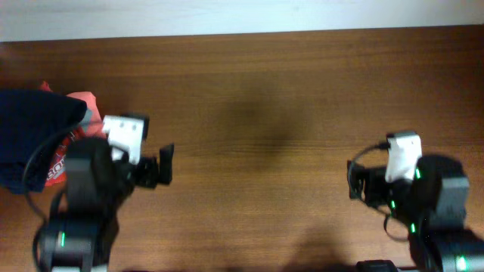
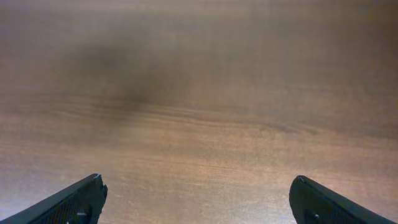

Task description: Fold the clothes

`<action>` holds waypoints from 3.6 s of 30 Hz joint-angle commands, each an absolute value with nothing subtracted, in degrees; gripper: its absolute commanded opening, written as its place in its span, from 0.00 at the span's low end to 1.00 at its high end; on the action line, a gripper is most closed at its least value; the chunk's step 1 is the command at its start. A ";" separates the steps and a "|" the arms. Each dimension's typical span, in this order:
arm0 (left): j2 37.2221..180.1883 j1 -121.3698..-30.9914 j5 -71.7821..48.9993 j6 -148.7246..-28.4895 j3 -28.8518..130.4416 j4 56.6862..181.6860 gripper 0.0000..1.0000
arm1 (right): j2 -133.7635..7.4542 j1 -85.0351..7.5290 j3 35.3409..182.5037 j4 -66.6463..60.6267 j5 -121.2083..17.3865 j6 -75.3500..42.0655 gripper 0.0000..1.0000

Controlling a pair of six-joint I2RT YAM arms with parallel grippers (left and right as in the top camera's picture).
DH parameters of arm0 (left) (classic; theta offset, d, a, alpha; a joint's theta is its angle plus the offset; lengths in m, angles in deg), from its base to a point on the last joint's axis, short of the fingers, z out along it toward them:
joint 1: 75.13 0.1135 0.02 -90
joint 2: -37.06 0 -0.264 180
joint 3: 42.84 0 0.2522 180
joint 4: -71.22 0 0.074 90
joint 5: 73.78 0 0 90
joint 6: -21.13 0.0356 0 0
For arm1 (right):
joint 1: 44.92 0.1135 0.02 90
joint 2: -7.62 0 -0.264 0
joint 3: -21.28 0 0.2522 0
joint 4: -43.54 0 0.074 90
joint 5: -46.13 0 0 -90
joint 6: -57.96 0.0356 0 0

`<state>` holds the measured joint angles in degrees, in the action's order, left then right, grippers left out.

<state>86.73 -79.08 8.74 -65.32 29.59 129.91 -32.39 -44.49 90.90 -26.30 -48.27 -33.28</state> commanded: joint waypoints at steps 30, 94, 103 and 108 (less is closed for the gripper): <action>69.99 -78.81 8.72 -66.70 24.26 135.26 0.99 | 7.59 -44.93 66.71 -17.34 -52.21 -32.60 0.99; 63.49 -78.77 14.90 -65.60 18.29 136.88 0.99 | 7.26 -44.93 35.36 26.29 -54.83 -31.75 0.98; 48.26 -75.80 17.96 -65.62 -6.45 117.67 0.99 | 7.26 -44.93 35.36 26.29 -54.83 -31.72 0.99; 45.33 -75.82 17.94 -65.65 -16.28 102.67 0.99 | 7.26 -44.93 35.36 26.29 -54.83 -31.72 0.99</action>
<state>46.93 -76.10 17.22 -66.08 -11.93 107.35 6.89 -44.62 35.63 26.57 -54.09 -32.05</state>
